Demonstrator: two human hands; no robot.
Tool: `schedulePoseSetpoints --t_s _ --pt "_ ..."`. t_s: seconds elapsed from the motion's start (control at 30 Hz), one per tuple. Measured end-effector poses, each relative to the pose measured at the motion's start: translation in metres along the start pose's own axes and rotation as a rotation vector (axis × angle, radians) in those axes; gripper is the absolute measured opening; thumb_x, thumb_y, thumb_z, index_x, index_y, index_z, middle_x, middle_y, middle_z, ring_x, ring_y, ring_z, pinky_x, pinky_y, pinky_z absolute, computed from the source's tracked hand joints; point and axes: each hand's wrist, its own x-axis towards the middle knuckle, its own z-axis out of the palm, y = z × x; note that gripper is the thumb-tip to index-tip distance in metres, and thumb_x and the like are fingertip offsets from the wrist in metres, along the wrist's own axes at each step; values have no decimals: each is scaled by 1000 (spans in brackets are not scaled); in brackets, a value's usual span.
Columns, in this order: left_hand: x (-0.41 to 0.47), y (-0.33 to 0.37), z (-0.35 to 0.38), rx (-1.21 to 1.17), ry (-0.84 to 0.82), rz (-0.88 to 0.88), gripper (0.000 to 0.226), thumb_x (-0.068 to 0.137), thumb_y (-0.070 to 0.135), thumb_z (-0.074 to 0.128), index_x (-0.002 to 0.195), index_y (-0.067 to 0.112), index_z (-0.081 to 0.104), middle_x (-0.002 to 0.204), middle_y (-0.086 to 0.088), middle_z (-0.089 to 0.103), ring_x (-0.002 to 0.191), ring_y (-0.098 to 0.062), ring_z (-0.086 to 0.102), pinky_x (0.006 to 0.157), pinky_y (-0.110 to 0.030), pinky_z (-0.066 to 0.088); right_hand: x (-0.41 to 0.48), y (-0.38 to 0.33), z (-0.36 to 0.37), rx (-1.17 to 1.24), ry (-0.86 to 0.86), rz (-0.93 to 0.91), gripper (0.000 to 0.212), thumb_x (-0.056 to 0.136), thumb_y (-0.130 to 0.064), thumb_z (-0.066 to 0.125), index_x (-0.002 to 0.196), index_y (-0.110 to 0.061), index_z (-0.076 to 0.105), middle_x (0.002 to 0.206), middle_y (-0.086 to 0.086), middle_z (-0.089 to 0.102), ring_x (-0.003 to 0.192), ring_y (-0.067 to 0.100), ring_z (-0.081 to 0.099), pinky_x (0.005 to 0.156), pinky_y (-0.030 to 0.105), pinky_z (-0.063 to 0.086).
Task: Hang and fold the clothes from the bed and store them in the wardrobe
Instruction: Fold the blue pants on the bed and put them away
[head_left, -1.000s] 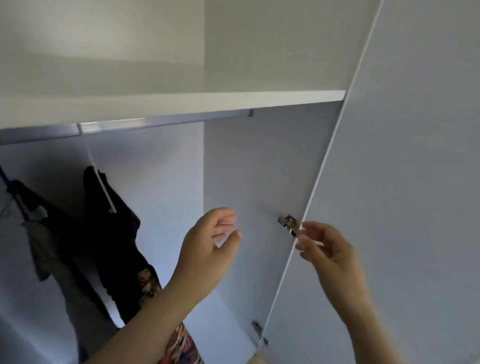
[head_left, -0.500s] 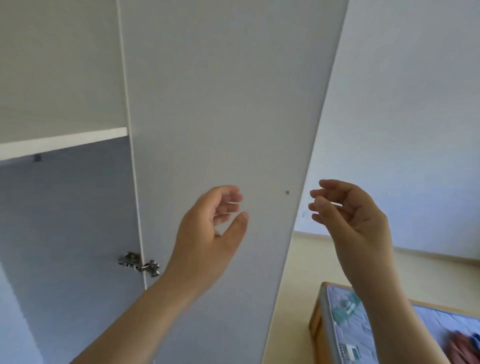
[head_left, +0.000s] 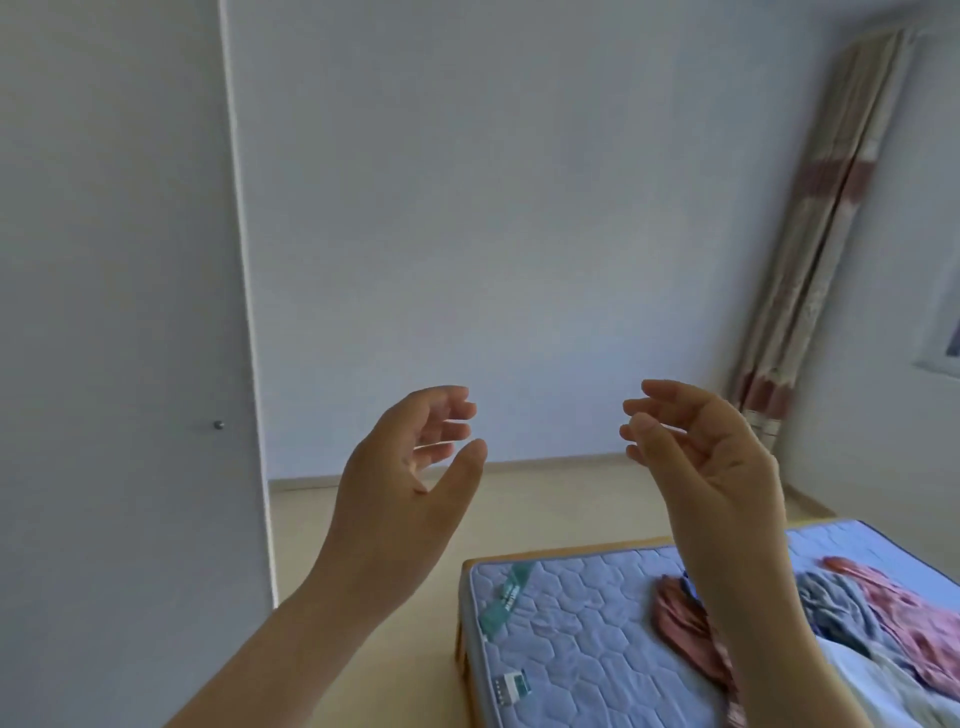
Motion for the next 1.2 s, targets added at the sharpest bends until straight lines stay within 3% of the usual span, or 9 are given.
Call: schedulePoseSetpoints --t_s 0.2,0.6,0.83,0.93,1.03,1.2 --pt "35 -31 46 -58 -74 4 32 82 26 61 113 31 60 108 15 67 105 -10 64 90 -26 52 28 34 -27 -76 60 0 21 91 -14 64 106 -27 66 102 -5 73 92 16 70 83 31 57" --pt "131 -114 86 -186 -225 4 32 82 33 59 114 31 59 108 21 66 104 -5 64 90 -22 52 76 100 -1 -224 252 19 22 90 -10 64 105 -25 65 97 -5 73 88 13 70 77 22 57" --pt "174 -154 143 -264 -288 -35 25 89 19 65 112 27 61 107 16 68 100 -4 65 89 -20 52 115 144 -10 -309 323 37 22 89 -13 64 102 -30 65 95 -7 73 86 10 70 74 16 55" --pt "193 -173 176 -269 -319 -36 27 88 14 65 112 27 61 106 17 68 100 -3 65 89 -19 52 137 170 -19 -296 336 37 22 89 -11 64 102 -29 65 96 -6 73 86 10 70 75 19 56" --pt "215 -186 207 -274 -325 -18 25 88 24 65 112 28 61 107 19 67 101 -3 65 89 -17 51 163 195 -30 -257 354 31 23 88 -9 65 102 -27 65 95 -4 73 86 12 70 75 18 56" --pt "260 -203 254 -264 -353 22 26 89 20 65 113 30 61 109 17 67 103 -6 64 90 -23 51 217 225 -50 -255 368 12 22 88 -11 65 105 -26 65 97 -5 73 86 11 70 76 18 55"
